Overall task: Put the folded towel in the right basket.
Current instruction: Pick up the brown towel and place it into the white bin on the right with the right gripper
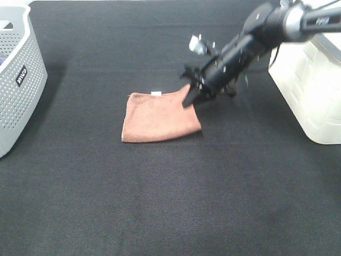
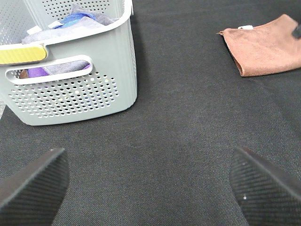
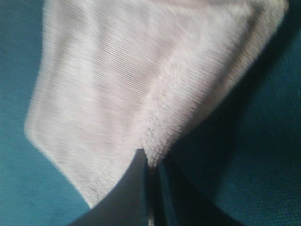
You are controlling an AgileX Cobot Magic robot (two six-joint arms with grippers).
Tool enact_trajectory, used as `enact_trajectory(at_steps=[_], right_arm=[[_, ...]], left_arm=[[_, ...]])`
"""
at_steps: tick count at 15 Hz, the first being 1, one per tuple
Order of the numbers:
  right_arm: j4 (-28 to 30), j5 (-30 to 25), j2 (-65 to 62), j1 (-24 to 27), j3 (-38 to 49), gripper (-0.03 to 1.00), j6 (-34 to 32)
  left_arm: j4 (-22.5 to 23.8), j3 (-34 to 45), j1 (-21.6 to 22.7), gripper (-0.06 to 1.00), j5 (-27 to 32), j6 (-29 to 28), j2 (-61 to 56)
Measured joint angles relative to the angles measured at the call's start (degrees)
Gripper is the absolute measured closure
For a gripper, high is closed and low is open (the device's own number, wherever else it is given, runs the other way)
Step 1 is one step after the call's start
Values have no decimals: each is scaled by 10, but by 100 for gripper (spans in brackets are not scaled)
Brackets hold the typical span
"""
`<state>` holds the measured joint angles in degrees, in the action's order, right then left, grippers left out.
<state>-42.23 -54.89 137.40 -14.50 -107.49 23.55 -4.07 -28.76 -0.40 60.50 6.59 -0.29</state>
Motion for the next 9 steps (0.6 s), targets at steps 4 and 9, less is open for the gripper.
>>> enact_trajectory(at_steps=[4,9], right_arm=[[19,-48,-61,0,-81,97,-9],[112,-134,-110,0,-194,97,-82]], left_arm=[[0,0,0,6,0,0,0],[0,0,0,6,0,0,0]])
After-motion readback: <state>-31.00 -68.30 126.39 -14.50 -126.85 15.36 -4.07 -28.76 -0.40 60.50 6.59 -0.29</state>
